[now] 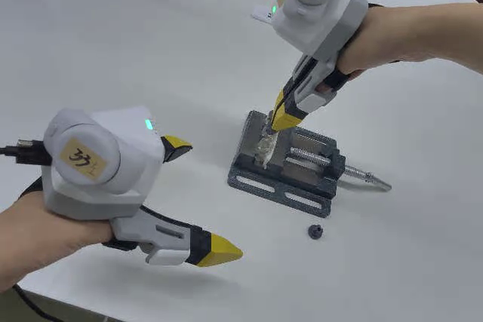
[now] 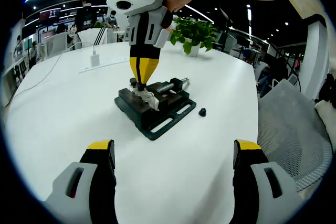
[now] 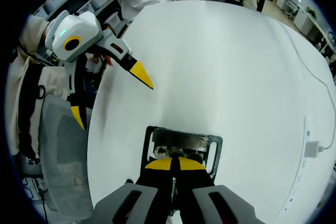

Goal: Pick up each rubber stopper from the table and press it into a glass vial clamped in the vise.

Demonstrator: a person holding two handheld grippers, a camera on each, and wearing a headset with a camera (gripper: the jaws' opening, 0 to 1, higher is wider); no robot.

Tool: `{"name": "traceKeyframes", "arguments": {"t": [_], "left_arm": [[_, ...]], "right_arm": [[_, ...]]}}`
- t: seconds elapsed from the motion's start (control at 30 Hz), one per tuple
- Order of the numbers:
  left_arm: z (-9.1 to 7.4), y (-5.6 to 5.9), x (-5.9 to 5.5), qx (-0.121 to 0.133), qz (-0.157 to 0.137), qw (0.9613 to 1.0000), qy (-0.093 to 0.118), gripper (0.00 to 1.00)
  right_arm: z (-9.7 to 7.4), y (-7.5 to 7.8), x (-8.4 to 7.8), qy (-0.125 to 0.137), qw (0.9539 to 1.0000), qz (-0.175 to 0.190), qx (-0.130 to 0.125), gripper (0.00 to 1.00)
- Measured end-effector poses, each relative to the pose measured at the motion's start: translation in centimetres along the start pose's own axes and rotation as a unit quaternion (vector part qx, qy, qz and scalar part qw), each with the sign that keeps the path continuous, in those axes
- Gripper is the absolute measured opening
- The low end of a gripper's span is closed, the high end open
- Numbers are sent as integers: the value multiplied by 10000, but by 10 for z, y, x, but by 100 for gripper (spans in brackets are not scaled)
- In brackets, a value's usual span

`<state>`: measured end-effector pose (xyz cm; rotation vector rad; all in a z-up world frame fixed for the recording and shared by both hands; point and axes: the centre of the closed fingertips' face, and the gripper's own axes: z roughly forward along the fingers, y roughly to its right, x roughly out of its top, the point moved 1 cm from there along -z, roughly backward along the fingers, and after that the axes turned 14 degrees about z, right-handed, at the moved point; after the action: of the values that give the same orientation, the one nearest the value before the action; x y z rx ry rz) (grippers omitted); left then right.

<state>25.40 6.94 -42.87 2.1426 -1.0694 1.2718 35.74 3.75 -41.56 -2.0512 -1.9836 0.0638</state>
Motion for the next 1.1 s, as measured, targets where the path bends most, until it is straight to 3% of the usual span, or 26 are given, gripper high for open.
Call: {"name": "traceKeyframes", "arguments": {"t": [0.4,0.53,0.7,0.83,0.97,1.0,1.1], "left_arm": [[3,-4,-2,31,-115,9999,28,92],[3,-6,-1,40,-138,9999,47,92],[4,-8,1,78,-159,9998,84,92],[4,-9,0,99,-182,9998,82,92],[3,-10,1,128,-210,9997,91,92],[3,-11,1,132,-211,9997,83,92],[2,-12,2,153,-201,9997,77,92]], "right_arm": [[3,-2,0,36,10000,-15,-66,0],[4,-3,2,-67,9998,-59,-150,0],[4,3,1,-104,9997,-122,-209,0],[5,10,3,-140,9997,95,-163,0],[6,8,2,-190,9996,52,-220,0],[5,9,2,-271,9991,-157,-280,0],[7,7,4,-394,9984,-210,-333,0]]}}
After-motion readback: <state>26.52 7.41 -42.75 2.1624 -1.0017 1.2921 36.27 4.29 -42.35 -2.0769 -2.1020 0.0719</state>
